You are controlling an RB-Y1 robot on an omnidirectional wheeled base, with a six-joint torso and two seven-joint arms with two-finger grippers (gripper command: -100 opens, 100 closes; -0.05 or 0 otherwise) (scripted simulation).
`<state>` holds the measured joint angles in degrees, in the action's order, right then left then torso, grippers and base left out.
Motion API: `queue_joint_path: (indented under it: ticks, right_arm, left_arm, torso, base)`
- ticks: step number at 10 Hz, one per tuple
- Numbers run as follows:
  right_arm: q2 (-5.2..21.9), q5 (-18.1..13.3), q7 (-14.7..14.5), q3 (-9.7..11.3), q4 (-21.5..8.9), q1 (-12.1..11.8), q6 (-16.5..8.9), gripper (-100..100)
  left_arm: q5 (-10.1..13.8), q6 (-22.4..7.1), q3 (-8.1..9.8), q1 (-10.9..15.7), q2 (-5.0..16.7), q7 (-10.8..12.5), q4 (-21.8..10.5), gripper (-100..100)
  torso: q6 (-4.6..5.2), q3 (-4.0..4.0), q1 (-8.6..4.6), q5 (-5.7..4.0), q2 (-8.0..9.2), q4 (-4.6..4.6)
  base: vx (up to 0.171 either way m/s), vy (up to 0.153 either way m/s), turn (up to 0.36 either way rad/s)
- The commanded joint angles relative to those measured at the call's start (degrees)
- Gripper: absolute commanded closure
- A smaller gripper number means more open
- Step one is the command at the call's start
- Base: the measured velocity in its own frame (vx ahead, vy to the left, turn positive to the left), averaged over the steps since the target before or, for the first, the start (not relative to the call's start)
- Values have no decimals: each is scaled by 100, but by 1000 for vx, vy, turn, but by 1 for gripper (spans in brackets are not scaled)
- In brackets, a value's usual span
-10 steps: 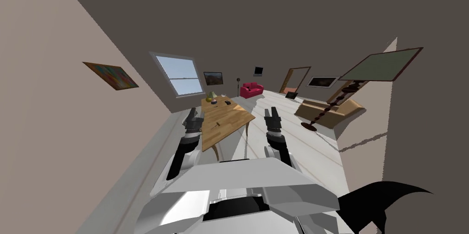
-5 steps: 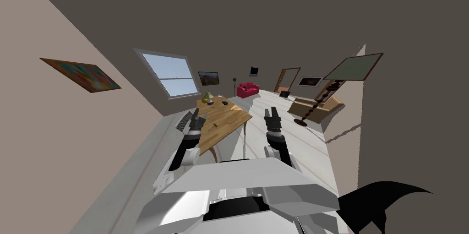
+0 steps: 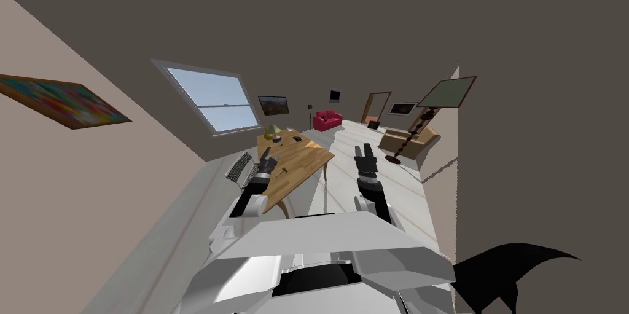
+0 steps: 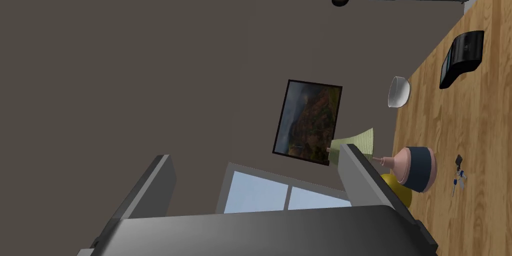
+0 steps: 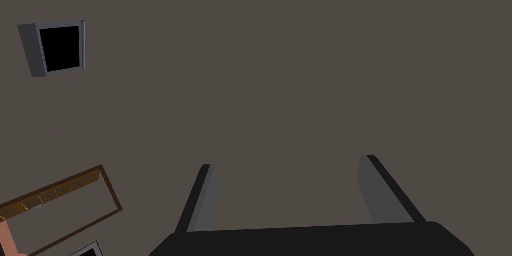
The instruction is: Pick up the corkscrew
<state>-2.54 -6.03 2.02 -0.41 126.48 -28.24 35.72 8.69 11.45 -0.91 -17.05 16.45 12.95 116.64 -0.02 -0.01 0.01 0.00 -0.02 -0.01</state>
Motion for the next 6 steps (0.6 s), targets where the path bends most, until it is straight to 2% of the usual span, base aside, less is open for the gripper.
queue_joint_path:
  ticks: [1,2,3,4,5,6]
  right_arm:
    - [0,0,0,0,0,0,0,0]
    - [0,0,0,0,0,1,0,0]
    - [0,0,0,0,0,0,0,0]
    - [0,0,0,0,0,0,0,0]
    - [0,0,0,0,0,0,0,0]
    - [0,0,0,0,0,0,0,0]
  left_arm:
    - [189,-286,9,146,160,117,-215,-100]
    - [189,-358,9,146,160,117,-215,-100]
    - [368,-577,19,271,312,234,-440,-100]
    - [368,-632,19,271,312,234,-440,-100]
    - [555,-834,23,395,461,353,-680,-100]
    - [555,-916,23,395,461,353,-680,-100]
  torso:
    - [0,0,0,0,0,0]
    - [3,-1,0,0,-1,0]
    - [-1,0,1,0,0,0]
    - [2,-1,2,0,-1,0]
    - [-1,0,2,0,-1,0]
    - [2,-1,3,1,-2,-1]
  base:
    - [1,2,-166]
    - [2,6,-77]
    - [3,3,-155]
    - [2,8,-90]
    - [5,8,-170]
    - [4,12,-95]
